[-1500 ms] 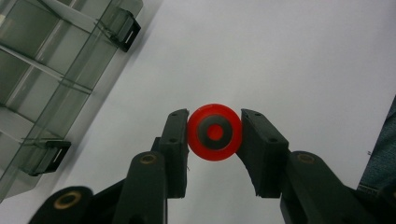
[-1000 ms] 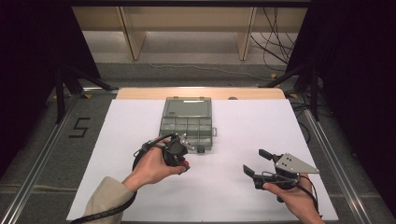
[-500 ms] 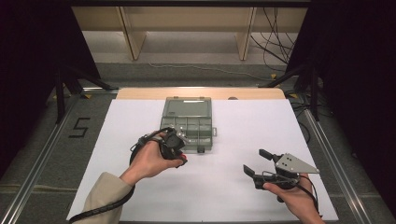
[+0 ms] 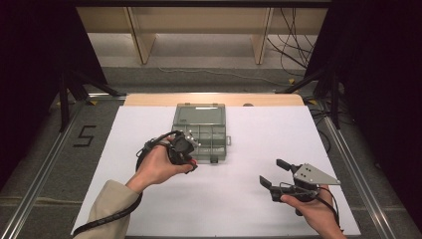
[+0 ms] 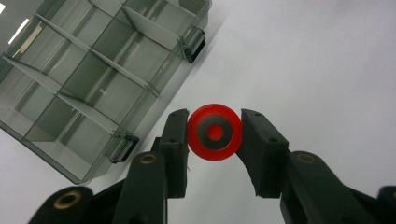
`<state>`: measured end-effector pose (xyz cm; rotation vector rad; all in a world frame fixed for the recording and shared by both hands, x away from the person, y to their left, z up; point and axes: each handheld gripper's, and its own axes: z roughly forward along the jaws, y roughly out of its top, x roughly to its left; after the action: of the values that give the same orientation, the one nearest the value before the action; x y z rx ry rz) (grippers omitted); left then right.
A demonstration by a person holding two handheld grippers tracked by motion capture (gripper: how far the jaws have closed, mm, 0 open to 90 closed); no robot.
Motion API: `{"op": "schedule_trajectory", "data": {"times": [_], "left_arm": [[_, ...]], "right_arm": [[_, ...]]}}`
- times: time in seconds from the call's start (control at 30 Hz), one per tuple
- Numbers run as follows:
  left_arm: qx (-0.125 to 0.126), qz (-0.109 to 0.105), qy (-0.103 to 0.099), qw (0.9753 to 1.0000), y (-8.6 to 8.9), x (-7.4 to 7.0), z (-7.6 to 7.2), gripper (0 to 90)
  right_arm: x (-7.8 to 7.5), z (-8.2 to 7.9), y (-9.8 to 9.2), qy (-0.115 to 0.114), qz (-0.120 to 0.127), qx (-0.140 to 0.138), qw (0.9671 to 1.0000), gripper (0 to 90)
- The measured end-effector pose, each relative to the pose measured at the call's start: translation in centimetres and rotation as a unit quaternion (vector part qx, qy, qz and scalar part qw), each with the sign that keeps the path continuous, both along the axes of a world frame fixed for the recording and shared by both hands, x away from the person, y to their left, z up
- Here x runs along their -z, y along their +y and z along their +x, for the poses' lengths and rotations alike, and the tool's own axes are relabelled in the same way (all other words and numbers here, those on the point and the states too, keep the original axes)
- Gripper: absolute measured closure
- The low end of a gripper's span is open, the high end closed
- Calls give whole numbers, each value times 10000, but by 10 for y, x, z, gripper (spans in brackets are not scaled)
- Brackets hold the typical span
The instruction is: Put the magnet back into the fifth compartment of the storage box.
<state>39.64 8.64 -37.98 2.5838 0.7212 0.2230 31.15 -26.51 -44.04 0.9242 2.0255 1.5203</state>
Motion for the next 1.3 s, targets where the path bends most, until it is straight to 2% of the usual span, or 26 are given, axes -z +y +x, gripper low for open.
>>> {"op": "schedule_trajectory", "data": {"times": [0.27,0.33,0.53,0.57,0.77,0.8,0.93,1.27,1.3], "left_arm": [[-44,44,-27,10000,2,-1,5,630],[-151,55,7,9999,2,-2,6,630],[-145,125,-25,9998,2,-1,10,630],[-219,95,4,9997,2,-1,9,630],[-185,141,-55,9997,2,-1,13,630],[-266,92,-14,9996,1,-1,12,630],[-207,141,-71,9997,2,-1,15,630],[-355,83,-76,9993,6,-4,20,630],[-252,133,-154,9995,7,-5,22,630]], "right_arm": [[0,0,0,-5,-4,4,10000,182],[0,0,0,0,-3,3,10000,182],[0,0,0,-4,-7,5,10000,181],[0,0,0,-7,-5,4,10000,181],[0,0,0,-3,-4,9,10000,181],[0,0,0,-3,0,8,10000,181],[0,0,-1,-4,-2,11,10000,181],[0,0,-1,-8,1,16,10000,180],[0,0,-1,1,-10,26,10000,181]]}}
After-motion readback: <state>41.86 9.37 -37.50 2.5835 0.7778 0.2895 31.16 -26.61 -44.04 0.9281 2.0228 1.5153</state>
